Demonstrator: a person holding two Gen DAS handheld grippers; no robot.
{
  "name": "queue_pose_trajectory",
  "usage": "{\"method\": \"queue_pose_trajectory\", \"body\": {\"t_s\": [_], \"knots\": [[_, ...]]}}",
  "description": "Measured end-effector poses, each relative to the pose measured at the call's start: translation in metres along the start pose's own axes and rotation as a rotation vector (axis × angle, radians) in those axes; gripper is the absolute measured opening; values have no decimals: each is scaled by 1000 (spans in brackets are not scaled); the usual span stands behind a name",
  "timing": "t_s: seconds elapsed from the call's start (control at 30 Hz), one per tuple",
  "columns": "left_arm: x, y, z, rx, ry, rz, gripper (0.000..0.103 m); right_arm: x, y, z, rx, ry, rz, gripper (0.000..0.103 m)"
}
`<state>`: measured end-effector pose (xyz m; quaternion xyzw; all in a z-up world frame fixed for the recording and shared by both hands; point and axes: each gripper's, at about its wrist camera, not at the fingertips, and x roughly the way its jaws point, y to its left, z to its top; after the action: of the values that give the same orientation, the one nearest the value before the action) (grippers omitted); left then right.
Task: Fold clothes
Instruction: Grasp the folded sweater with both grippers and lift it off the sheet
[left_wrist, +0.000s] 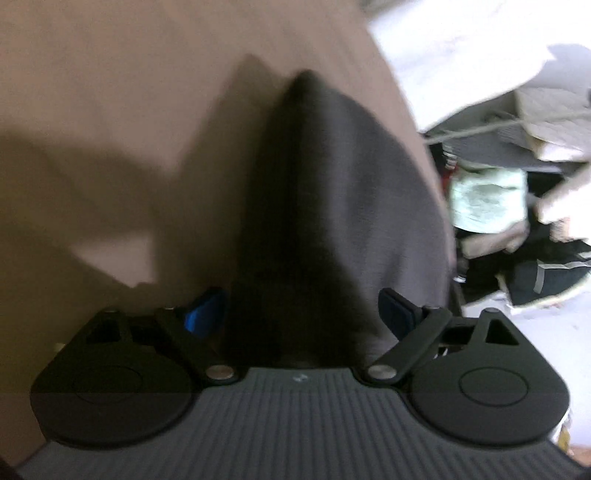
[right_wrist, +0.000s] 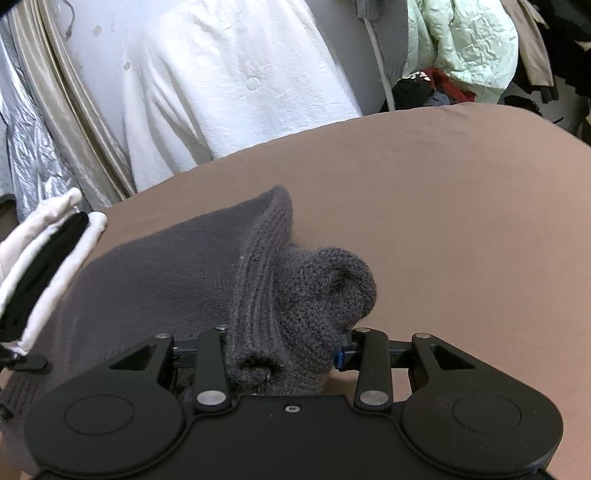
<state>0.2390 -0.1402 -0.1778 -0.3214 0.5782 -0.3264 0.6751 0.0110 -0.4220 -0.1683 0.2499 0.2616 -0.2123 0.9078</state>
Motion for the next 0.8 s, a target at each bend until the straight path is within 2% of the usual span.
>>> {"method": "queue_pose_trajectory", "body": {"t_s": [0.03, 0.07, 0.13, 0.2, 0.27, 0.37, 0.47, 0.6, 0.63, 0.73, 0.8], "knots": [[7, -1, -2, 6, 12, 3, 37, 2, -2, 1, 5, 3, 15, 50], [12, -3, -5, 19, 11, 16, 34, 4, -3, 2, 10, 6, 30, 52], [12, -17, -11, 91, -25, 89, 32, 7, -7, 4, 20, 13, 60, 50], [8, -43, -17, 211, -64, 180, 29, 7, -5, 8, 2, 6, 77, 42], [5, -73, -27, 374, -127, 271, 27, -4, 13, 16, -93, -35, 60, 37], [-1, -95, -43, 477, -174, 290, 27, -30, 48, 32, -227, -111, 44, 35], [-11, -100, -52, 497, -198, 289, 26, -54, 81, 54, -319, -163, 54, 34], [-21, -104, -58, 553, -256, 366, 26, -77, 103, 69, -352, -185, 93, 35], [-28, -104, -57, 548, -260, 365, 25, -80, 105, 67, -356, -185, 92, 35], [-41, -98, -50, 449, -205, 257, 25, -81, 106, 58, -349, -165, 58, 35], [-33, -91, -47, 396, -133, 242, 25, -79, 97, 54, -299, -122, 33, 35]]}}
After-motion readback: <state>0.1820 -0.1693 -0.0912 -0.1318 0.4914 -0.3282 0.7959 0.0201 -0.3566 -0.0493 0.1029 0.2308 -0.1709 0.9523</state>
